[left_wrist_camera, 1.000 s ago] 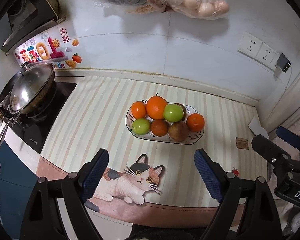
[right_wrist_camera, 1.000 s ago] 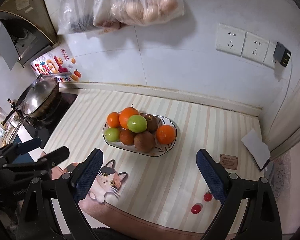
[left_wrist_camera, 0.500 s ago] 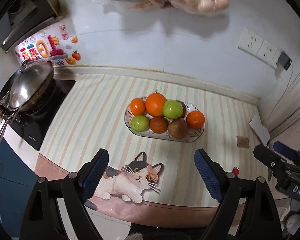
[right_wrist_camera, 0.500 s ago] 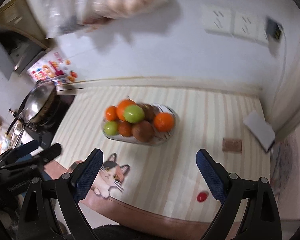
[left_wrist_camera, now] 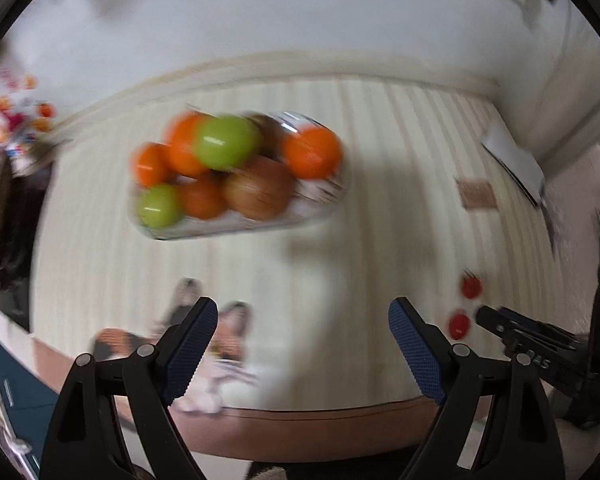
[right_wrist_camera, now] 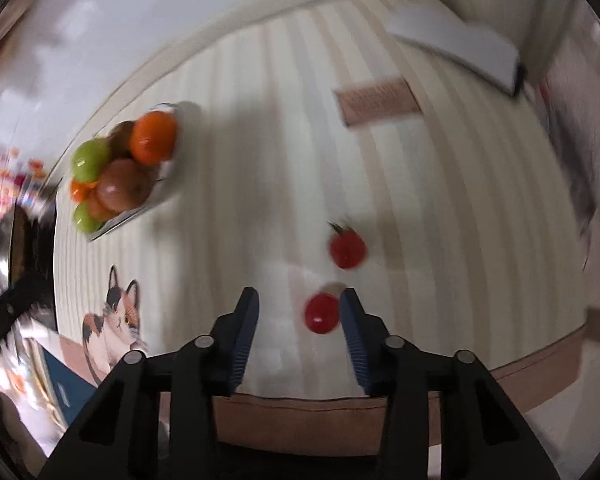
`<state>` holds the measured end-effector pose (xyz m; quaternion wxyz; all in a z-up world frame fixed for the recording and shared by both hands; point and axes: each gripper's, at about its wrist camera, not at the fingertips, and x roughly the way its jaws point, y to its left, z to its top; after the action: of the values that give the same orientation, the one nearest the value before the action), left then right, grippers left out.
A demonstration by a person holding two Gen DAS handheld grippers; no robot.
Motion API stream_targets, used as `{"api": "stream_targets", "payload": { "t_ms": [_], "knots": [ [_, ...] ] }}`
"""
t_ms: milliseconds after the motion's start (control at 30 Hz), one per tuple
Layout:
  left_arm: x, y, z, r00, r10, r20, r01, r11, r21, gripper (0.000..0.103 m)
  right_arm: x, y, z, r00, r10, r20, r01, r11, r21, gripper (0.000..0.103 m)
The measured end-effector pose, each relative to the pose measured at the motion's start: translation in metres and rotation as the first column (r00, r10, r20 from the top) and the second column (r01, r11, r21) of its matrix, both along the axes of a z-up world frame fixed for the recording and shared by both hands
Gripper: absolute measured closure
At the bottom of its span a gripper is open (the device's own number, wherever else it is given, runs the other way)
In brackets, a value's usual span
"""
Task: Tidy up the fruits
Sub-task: 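Move both tools toward the two small red tomatoes, then grasp a red tomato with the left tool while the right tool grasps the other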
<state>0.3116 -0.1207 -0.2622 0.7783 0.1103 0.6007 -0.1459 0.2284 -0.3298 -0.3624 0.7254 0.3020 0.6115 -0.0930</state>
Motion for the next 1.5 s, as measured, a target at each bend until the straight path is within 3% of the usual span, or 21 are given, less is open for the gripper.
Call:
{"api": "stream_targets", "payload": {
  "t_ms": [133, 267, 433, 633, 700, 733, 833, 933, 1067, 1200, 1367, 1500],
  "knots": [
    [-0.006, -0.043, -0.037, 0.989, -0.080, -0.123, 0.075, 0.996, -0.046, 0.016, -0.012, -0.016, -0.015, 0.998, -0.055, -0.019, 0.055, 0.998, 0.012, 0.067],
    [-0.021, -0.086, -0.070, 0.959, -0.183, -0.215, 0.172, 0.983, -0.070, 0.023, -0.027, -0.032, -0.014, 0.996, -0.086, -0.016, 0.085, 0.996, -0.039, 0.068],
    [-0.035, -0.118, -0.097, 0.929, -0.259, -0.264, 0.247, 0.966, -0.079, 0.024, -0.047, -0.057, -0.017, 0.989, -0.147, -0.030, 0.145, 0.987, -0.065, 0.072],
    [-0.039, -0.141, -0.112, 0.916, -0.291, -0.274, 0.282, 0.957, -0.073, 0.024, -0.066, -0.075, -0.017, 0.979, -0.201, -0.034, 0.197, 0.976, -0.088, 0.072],
    [-0.040, -0.147, -0.115, 0.911, -0.305, -0.280, 0.297, 0.952, -0.071, 0.037, -0.069, -0.081, -0.015, 0.976, -0.213, -0.034, 0.210, 0.974, -0.083, 0.072],
    [-0.041, -0.149, -0.115, 0.908, -0.307, -0.284, 0.300, 0.951, -0.070, 0.038, -0.071, -0.082, -0.015, 0.976, -0.217, -0.033, 0.213, 0.973, -0.084, 0.071],
    [-0.040, -0.154, -0.116, 0.907, -0.317, -0.278, 0.311, 0.948, -0.069, 0.040, -0.069, -0.084, -0.013, 0.975, -0.219, -0.027, 0.216, 0.973, -0.084, 0.071],
    [-0.042, -0.157, -0.119, 0.906, -0.324, -0.273, 0.320, 0.946, -0.061, 0.050, -0.067, -0.085, -0.011, 0.976, -0.215, -0.021, 0.213, 0.973, -0.087, 0.071],
    [-0.043, -0.164, -0.120, 0.905, -0.338, -0.257, 0.335, 0.940, -0.058, 0.071, -0.061, -0.084, -0.008, 0.979, -0.203, -0.013, 0.201, 0.975, -0.090, 0.071],
    [-0.040, -0.164, -0.119, 0.906, -0.340, -0.253, 0.335, 0.940, -0.061, 0.083, -0.054, -0.084, -0.006, 0.981, -0.193, -0.008, 0.191, 0.977, -0.091, 0.071],
    [-0.029, -0.144, -0.108, 0.919, -0.318, -0.232, 0.315, 0.948, -0.052, 0.085, -0.042, -0.078, -0.004, 0.986, -0.167, 0.008, 0.167, 0.982, -0.084, 0.071],
    [-0.011, -0.117, -0.104, 0.939, -0.252, -0.235, 0.248, 0.968, -0.046, 0.085, -0.025, -0.068, -0.004, 0.991, -0.131, 0.028, 0.132, 0.990, -0.057, 0.071]
  ]
}}
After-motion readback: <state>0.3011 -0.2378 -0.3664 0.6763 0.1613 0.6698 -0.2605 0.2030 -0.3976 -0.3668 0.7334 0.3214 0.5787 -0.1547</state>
